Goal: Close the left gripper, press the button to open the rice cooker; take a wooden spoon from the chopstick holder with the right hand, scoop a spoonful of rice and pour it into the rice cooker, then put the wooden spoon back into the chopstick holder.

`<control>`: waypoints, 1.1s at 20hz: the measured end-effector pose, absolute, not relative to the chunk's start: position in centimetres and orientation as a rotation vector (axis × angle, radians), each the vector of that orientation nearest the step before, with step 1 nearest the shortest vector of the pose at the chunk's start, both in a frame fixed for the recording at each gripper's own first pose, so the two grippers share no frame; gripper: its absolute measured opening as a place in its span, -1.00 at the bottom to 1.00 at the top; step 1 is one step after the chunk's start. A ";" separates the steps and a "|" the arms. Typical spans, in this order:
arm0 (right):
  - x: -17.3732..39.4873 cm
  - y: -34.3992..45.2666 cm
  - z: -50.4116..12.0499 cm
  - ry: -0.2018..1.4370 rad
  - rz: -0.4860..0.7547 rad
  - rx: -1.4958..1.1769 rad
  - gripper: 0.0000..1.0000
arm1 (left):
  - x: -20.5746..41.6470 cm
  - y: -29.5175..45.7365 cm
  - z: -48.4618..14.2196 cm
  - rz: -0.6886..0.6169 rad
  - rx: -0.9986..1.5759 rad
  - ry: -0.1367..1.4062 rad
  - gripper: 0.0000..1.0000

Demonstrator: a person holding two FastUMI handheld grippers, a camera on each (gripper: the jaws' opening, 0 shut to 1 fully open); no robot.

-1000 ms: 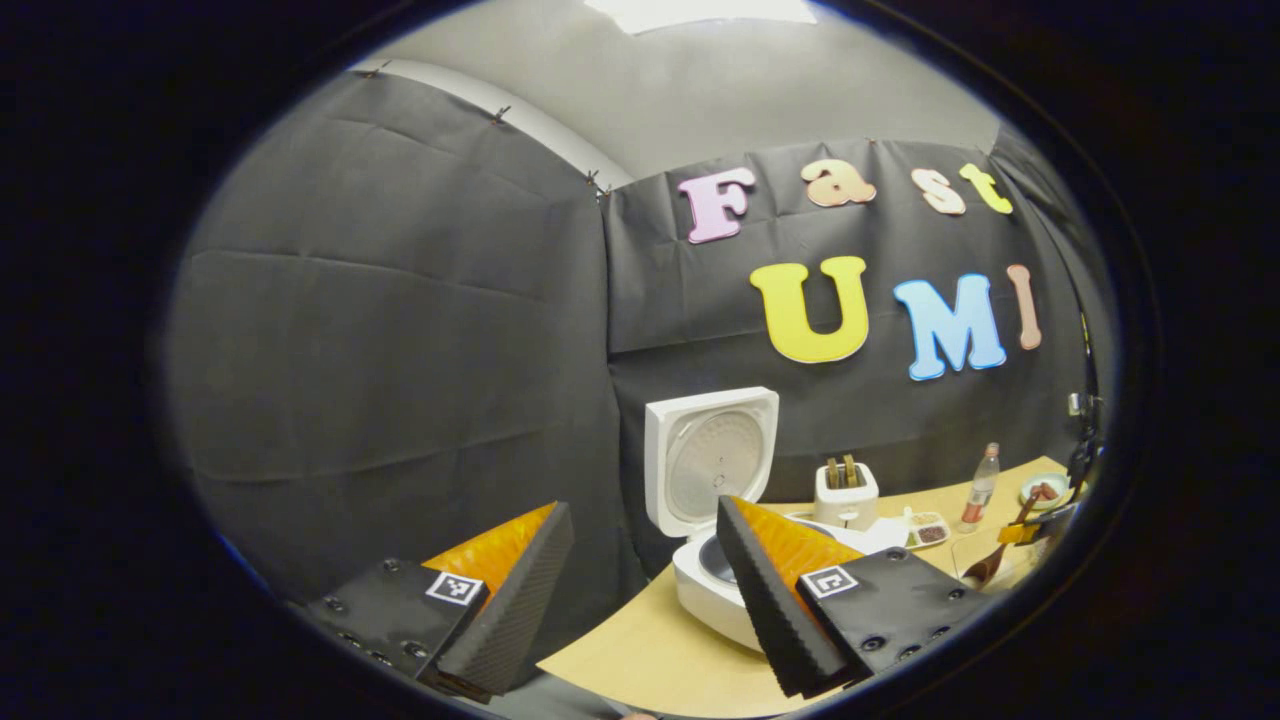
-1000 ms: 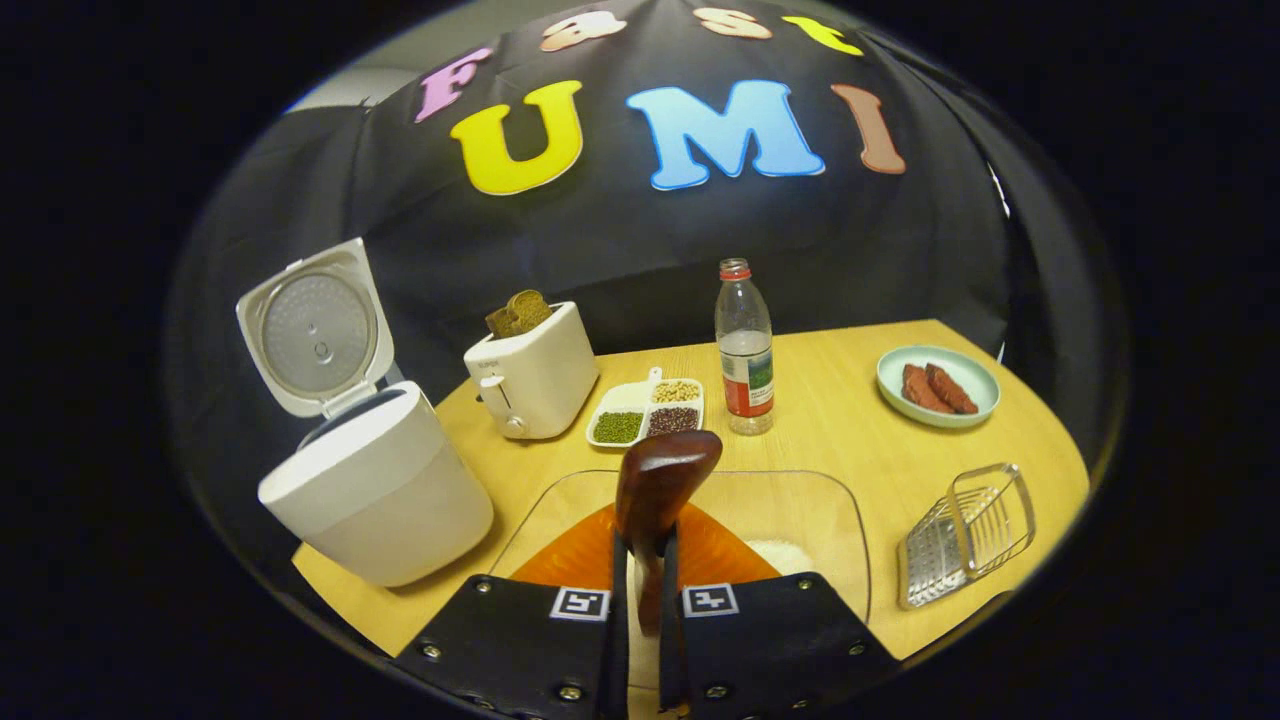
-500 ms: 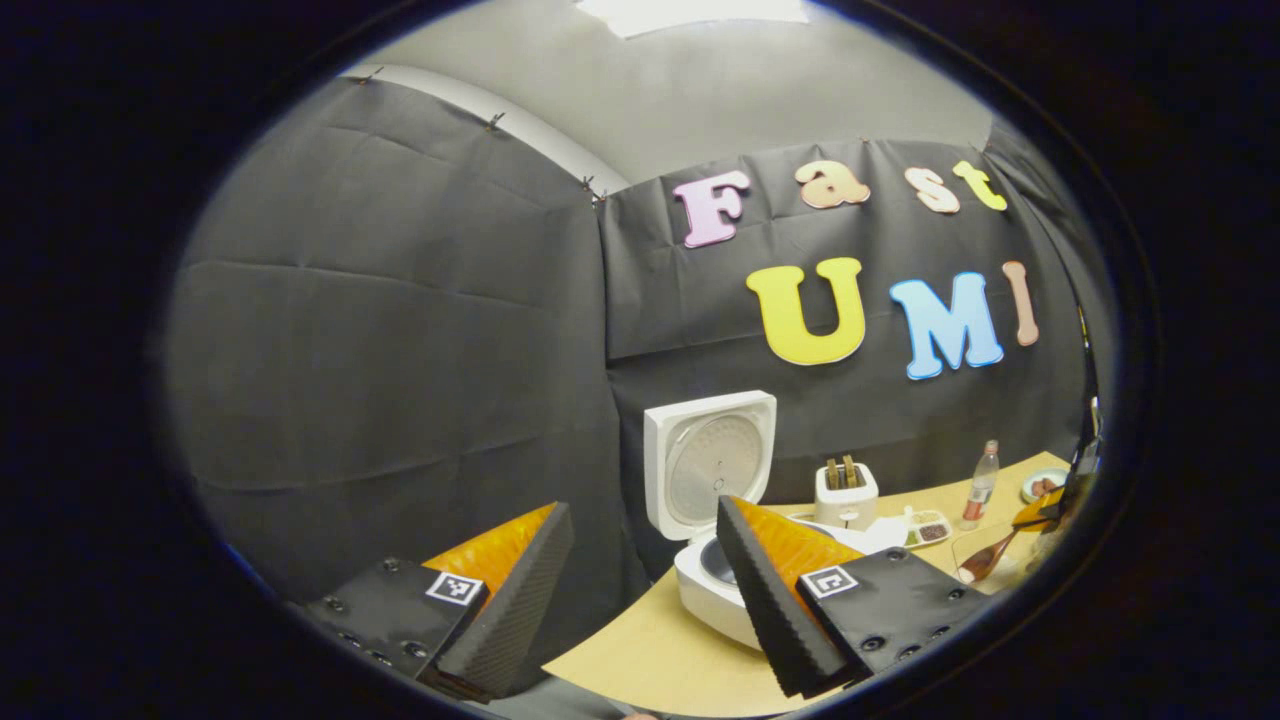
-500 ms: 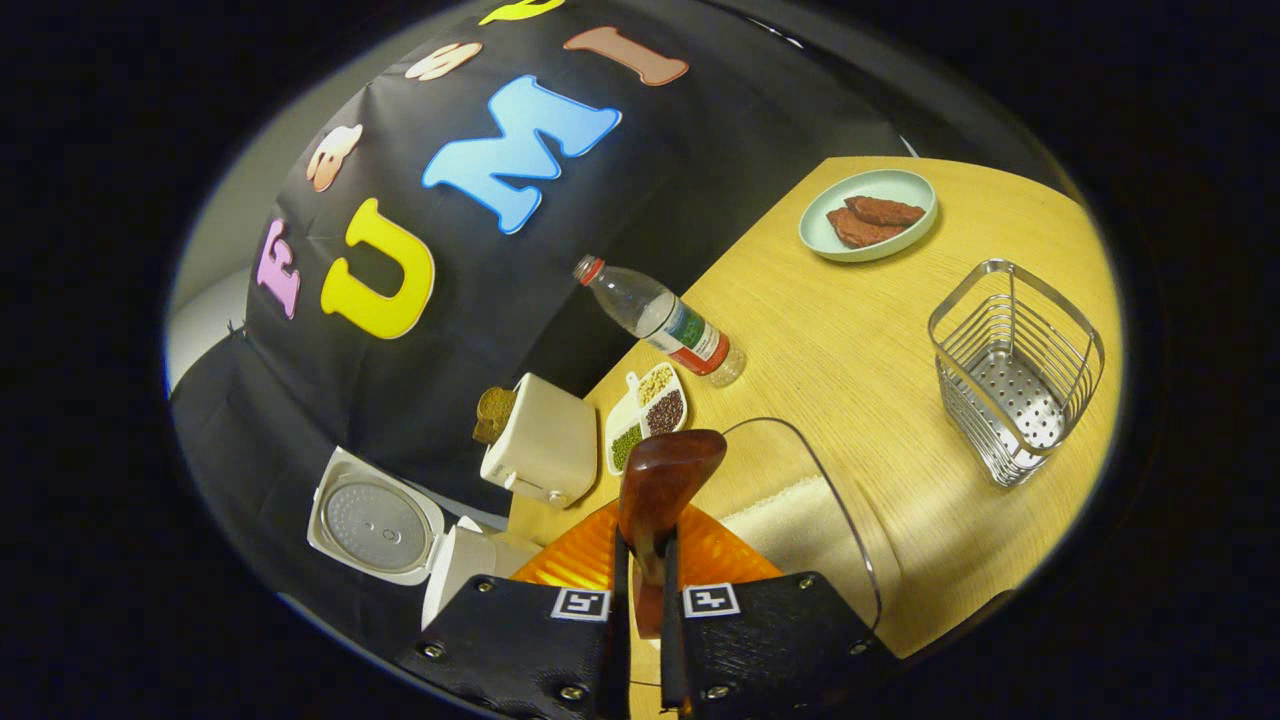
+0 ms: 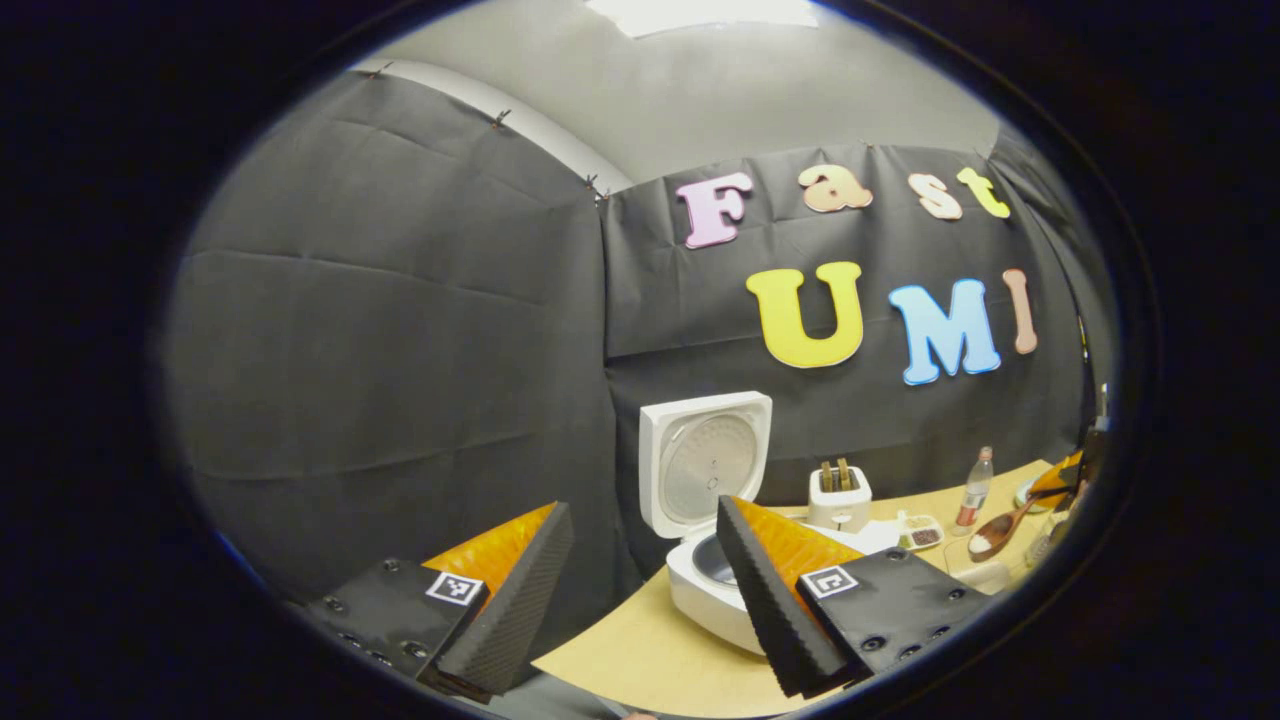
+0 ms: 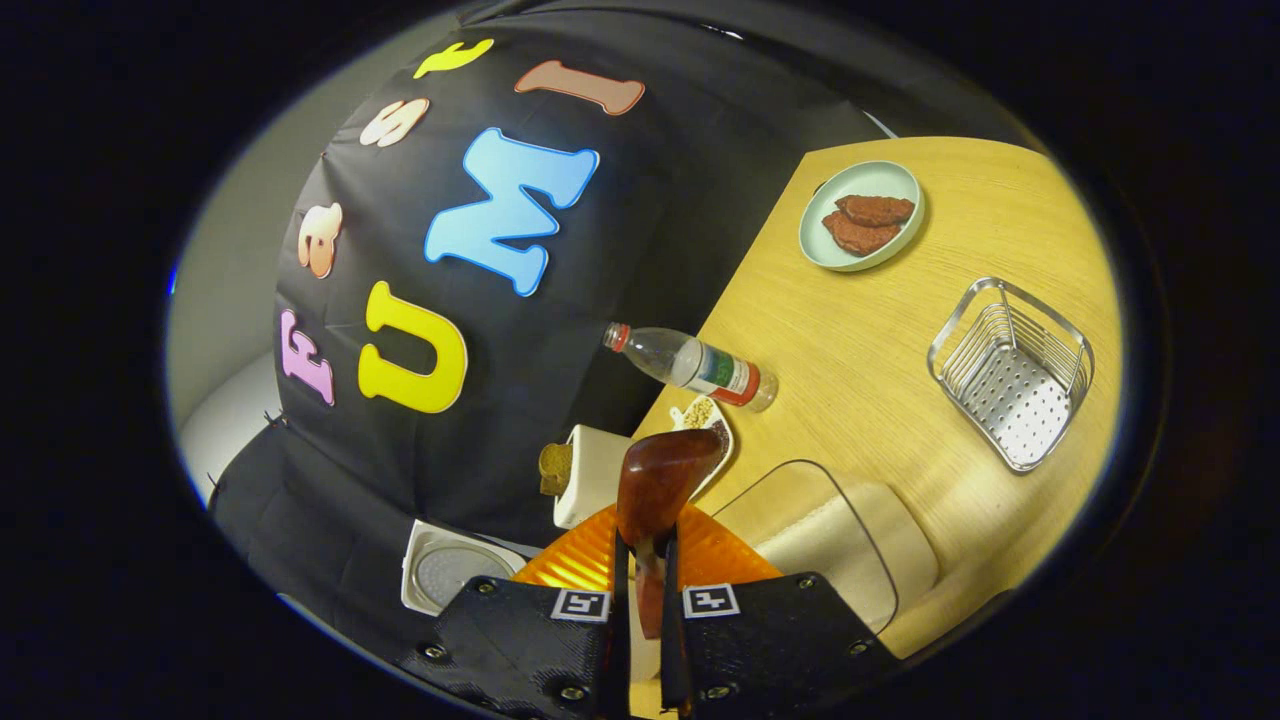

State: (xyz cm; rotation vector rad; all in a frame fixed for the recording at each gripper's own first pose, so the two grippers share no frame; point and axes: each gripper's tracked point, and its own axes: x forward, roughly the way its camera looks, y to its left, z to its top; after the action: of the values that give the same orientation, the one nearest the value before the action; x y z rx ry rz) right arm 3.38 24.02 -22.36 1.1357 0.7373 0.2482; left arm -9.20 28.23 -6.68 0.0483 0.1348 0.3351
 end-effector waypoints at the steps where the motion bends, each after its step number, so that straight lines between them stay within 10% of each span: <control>1: 3.4 24.6 -21.5 0.736 0.264 1.150 -0.76 | -9.3 28.2 -7.0 0.335 0.045 0.138 1.00; 22: 5.0 44.7 -10.8 0.745 0.666 1.039 -0.76 | -14.4 33.9 -10.0 0.497 -0.027 0.198 0.97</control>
State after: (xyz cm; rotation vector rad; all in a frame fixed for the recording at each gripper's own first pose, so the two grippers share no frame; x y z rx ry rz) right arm 4.98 44.66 -10.84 1.0393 0.7454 0.6664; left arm -14.38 33.87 -9.97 -0.0274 0.1980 0.4974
